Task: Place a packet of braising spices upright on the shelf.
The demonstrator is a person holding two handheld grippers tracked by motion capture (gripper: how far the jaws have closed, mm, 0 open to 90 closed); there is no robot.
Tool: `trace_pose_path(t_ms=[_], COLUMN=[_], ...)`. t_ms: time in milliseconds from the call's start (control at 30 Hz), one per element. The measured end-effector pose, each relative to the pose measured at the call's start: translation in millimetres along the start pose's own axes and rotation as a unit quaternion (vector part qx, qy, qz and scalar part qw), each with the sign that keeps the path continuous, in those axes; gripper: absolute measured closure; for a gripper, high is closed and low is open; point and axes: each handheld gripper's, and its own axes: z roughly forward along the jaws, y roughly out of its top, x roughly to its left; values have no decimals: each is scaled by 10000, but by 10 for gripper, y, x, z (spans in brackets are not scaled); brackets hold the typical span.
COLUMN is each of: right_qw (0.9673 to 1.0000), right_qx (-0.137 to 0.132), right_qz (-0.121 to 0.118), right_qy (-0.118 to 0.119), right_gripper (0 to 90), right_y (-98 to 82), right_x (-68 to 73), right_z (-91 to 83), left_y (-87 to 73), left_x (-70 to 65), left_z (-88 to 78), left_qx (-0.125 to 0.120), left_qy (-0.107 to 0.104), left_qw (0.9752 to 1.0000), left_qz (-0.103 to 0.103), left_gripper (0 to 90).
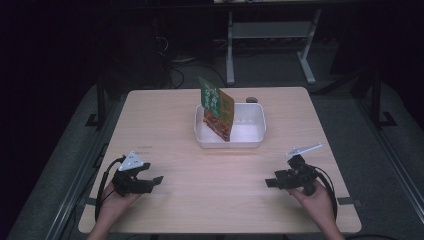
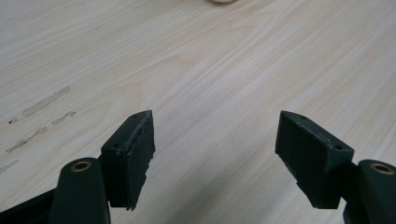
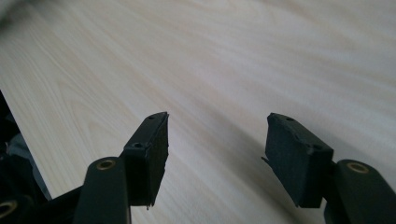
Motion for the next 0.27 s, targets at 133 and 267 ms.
trace_pose_path(t_ms=[133, 267], right_qw=[9998, 9994], right_qx=[-67, -322], right_qz=[127, 150], right_qy=[97, 55], right_gripper=[386, 378], right_y=[-197, -236], right_x=[-33, 9], right_z=[34, -64], left_y=[9, 16], left_x=[-14, -26], left_z=[0, 2], left_qx=[-20, -18], left_qy=[-29, -41], left_qw=[10000, 10000], left_qz=[41, 78], left_gripper=[278, 274])
